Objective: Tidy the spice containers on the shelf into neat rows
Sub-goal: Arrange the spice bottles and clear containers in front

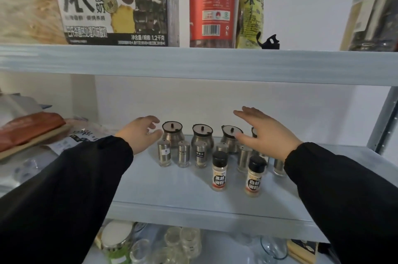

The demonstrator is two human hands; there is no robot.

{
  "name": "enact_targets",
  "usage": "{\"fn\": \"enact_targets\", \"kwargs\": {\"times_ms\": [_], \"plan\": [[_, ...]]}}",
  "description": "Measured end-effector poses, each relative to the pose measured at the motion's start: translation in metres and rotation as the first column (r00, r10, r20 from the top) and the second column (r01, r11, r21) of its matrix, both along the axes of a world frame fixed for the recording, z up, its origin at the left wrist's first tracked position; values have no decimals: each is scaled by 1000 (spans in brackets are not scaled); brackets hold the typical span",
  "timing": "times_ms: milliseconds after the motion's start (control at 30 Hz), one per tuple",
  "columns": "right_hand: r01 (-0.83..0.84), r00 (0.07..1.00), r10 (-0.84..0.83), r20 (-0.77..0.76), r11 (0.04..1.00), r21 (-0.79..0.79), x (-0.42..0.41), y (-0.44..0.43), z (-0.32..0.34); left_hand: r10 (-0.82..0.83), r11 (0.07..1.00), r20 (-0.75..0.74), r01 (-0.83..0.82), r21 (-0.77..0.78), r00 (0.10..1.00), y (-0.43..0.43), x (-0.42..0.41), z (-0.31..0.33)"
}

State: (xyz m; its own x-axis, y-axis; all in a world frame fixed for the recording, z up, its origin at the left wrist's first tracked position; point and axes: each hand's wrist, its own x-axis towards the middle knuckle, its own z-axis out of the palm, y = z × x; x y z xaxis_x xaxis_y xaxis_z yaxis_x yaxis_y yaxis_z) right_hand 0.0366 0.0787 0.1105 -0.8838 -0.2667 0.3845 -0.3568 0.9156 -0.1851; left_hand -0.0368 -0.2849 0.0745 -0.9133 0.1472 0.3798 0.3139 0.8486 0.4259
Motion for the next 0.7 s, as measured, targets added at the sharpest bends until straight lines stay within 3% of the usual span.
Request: {"fn": "enact_targets", "kwargs": {"times_ms": [500,700], "plan": [[47,998,-52,-43,994,-102,41,-47,-14,-114,970,73,127,-207,991,4,-42,-27],[69,996,-73,-44,994,-82,45,-55,-18,-152,967,48,159,-199,987,6,-45,-32]]}}
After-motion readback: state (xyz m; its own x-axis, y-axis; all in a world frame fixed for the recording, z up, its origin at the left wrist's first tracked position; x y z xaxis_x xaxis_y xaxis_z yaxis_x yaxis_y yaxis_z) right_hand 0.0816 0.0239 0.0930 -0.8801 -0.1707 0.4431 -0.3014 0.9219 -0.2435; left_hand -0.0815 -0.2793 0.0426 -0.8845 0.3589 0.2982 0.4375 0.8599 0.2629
